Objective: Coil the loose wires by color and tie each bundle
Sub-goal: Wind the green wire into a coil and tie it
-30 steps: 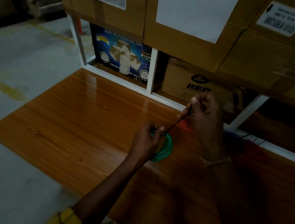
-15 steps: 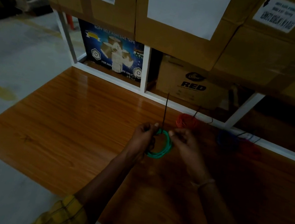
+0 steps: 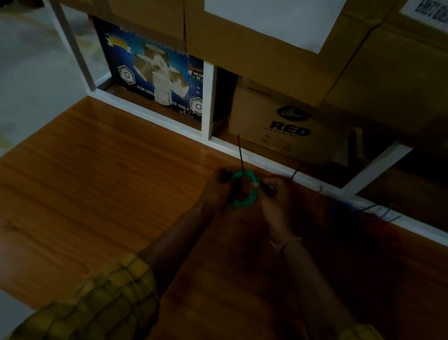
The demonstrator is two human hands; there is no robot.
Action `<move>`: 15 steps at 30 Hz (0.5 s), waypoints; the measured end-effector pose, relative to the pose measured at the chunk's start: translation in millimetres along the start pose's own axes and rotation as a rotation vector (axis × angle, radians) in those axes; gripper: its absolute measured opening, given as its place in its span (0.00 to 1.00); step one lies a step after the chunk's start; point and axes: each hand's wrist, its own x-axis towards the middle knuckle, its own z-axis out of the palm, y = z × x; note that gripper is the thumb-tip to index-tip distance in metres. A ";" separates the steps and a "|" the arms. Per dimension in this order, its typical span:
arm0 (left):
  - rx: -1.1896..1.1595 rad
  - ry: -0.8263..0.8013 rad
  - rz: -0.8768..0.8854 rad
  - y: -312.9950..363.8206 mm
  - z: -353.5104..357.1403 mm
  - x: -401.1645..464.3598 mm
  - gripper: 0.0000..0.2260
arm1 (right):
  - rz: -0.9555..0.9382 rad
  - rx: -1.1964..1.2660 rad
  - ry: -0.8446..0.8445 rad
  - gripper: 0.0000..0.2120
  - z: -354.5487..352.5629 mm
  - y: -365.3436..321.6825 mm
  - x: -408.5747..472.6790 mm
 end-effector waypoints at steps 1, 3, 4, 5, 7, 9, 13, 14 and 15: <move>0.064 0.028 0.004 -0.3 2.6 7.9 0.14 | -0.026 -0.027 0.012 0.13 1.4 0.4 6.7; 0.294 0.073 0.056 -4.6 5.9 24.9 0.15 | -0.070 -0.103 0.016 0.12 0.4 6.5 14.3; 0.446 0.090 0.097 -8.7 5.7 31.8 0.17 | -0.085 -0.143 0.009 0.12 -1.7 9.0 12.9; 0.589 0.114 0.141 -14.5 4.6 36.9 0.19 | -0.134 -0.217 0.012 0.13 -5.8 14.6 11.4; 0.830 0.190 0.279 -27.8 2.1 39.1 0.22 | -0.310 -0.485 0.072 0.17 -18.7 29.9 9.5; 0.983 0.230 0.450 -41.3 2.4 30.8 0.28 | -0.417 -0.783 0.098 0.24 -31.8 44.5 9.2; 1.214 0.046 0.798 -74.2 12.2 15.7 0.26 | -0.405 -0.975 -0.035 0.32 -40.9 68.9 4.5; 1.254 0.011 0.831 -80.3 13.1 13.0 0.25 | -0.410 -0.997 -0.058 0.33 -42.9 70.7 0.8; 1.279 -0.027 0.821 -84.7 11.8 12.0 0.23 | -0.402 -1.009 -0.077 0.33 -44.8 72.2 -3.3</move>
